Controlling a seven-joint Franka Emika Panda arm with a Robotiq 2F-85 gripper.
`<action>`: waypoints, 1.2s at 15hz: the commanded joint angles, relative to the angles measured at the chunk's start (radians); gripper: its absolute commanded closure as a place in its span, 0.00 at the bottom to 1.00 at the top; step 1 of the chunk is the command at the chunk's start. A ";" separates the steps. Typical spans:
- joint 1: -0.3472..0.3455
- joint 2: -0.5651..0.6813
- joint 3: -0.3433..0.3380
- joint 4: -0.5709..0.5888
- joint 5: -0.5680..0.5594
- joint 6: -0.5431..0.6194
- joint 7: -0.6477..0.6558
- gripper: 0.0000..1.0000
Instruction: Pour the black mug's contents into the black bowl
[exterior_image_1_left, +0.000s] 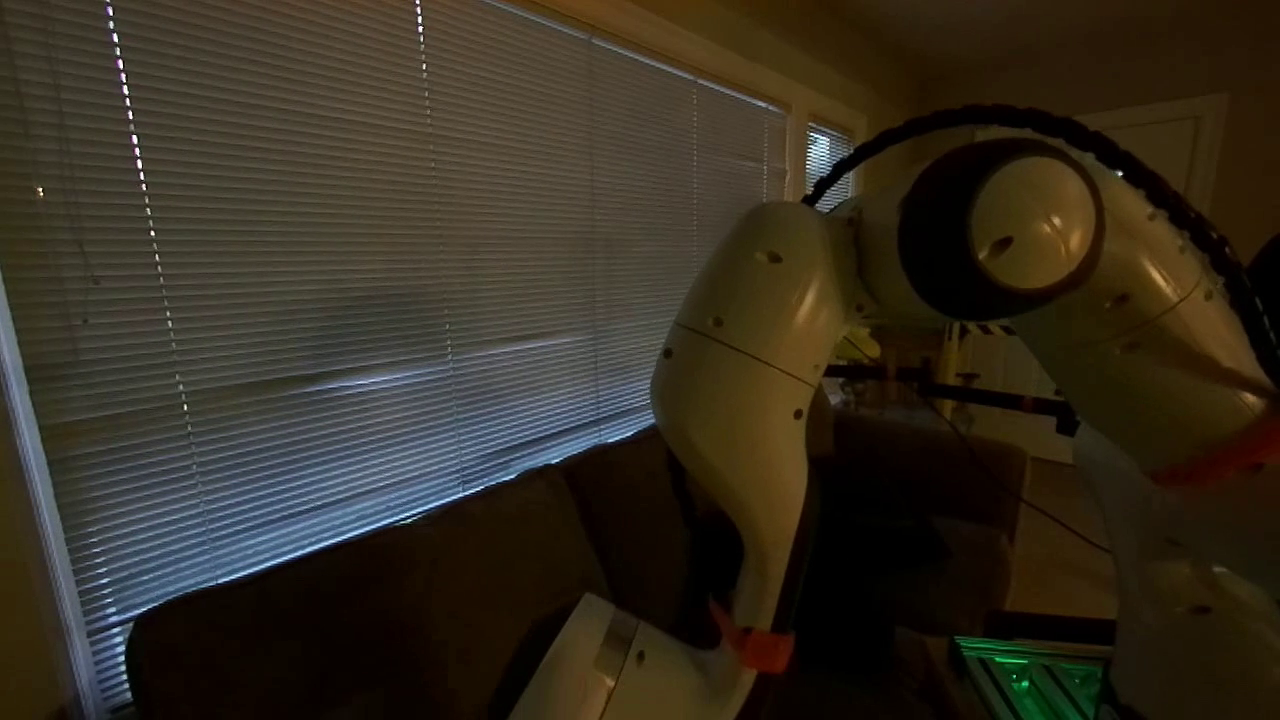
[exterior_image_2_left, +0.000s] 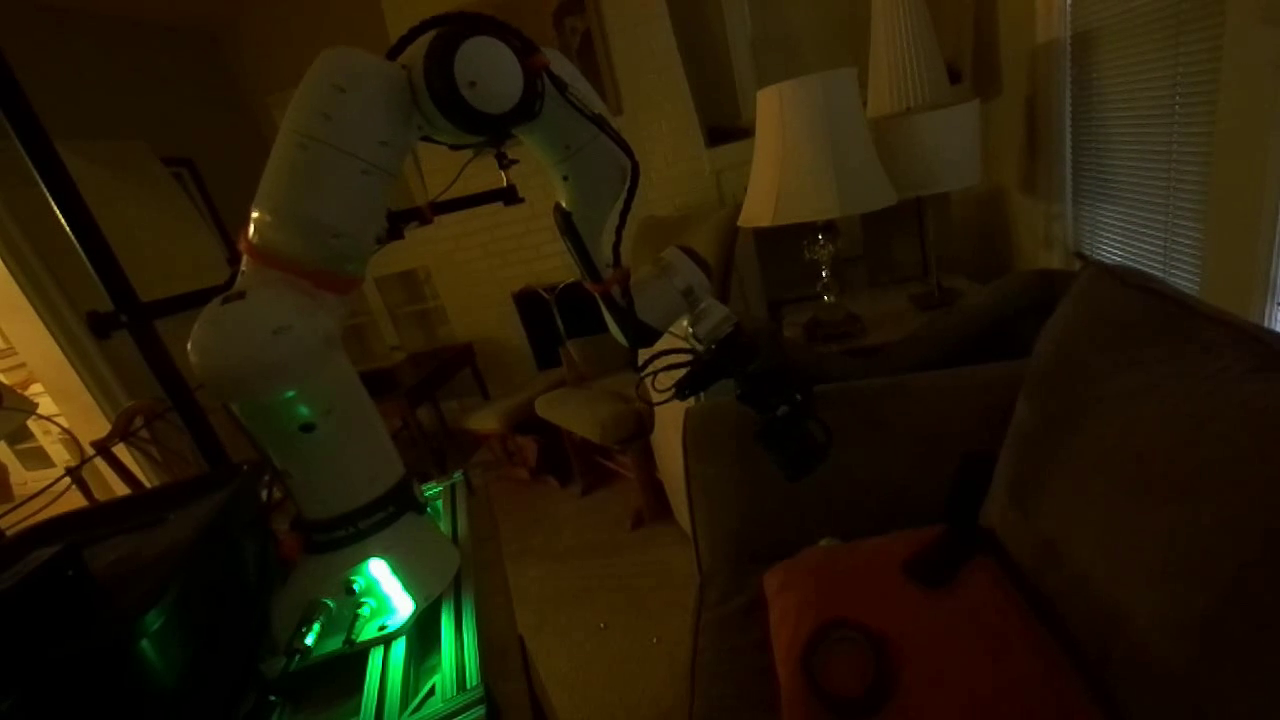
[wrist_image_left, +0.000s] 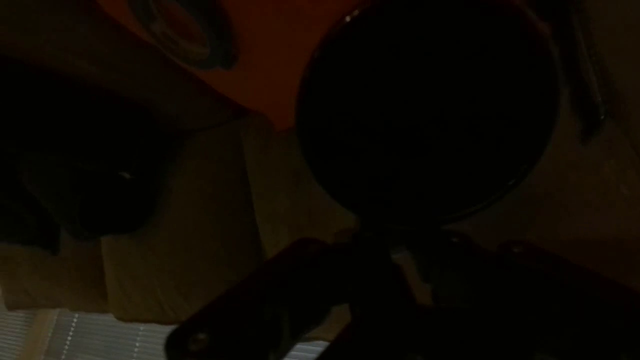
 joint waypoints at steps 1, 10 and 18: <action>-0.031 -0.090 -0.045 -0.128 -0.004 0.098 0.189 0.95; -0.030 -0.056 -0.073 -0.120 -0.001 0.118 0.232 0.80; -0.114 0.025 -0.190 -0.046 0.109 0.042 0.276 0.95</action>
